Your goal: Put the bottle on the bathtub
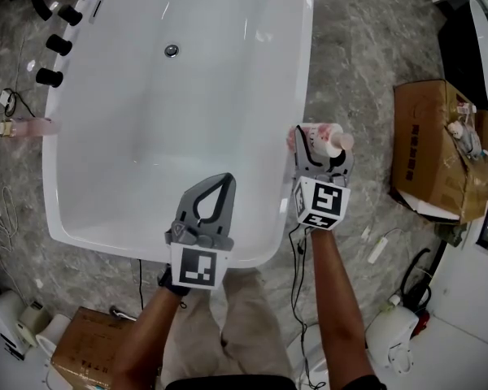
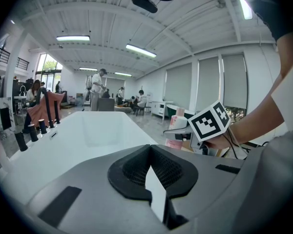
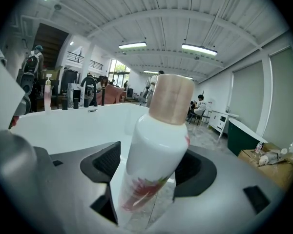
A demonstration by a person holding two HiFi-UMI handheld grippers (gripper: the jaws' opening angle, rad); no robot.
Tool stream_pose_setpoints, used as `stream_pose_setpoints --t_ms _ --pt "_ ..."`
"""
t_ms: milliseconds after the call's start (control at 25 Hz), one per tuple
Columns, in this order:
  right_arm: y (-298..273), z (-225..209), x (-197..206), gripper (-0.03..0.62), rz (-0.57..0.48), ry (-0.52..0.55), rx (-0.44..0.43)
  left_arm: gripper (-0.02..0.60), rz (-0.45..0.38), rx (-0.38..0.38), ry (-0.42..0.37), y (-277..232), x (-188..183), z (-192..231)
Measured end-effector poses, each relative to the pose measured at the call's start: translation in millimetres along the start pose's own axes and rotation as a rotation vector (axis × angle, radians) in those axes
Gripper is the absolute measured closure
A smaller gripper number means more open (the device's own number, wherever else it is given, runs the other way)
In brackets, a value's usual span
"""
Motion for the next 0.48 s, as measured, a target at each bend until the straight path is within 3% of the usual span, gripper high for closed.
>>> stream_pose_setpoints --t_ms 480 --pt "0.9 -5.5 0.5 0.253 0.005 -0.004 0.020 0.563 -0.004 -0.001 -0.001 -1.7 -2.2 0.5"
Point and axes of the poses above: the fingertips, and each gripper's own axes: y backward along the fingers, z to its left, x out of its underside, the point moved 2 cm from there along y, backward along the fingers, and after that the axes turned 13 degrees about z, right-handed, at the moved point
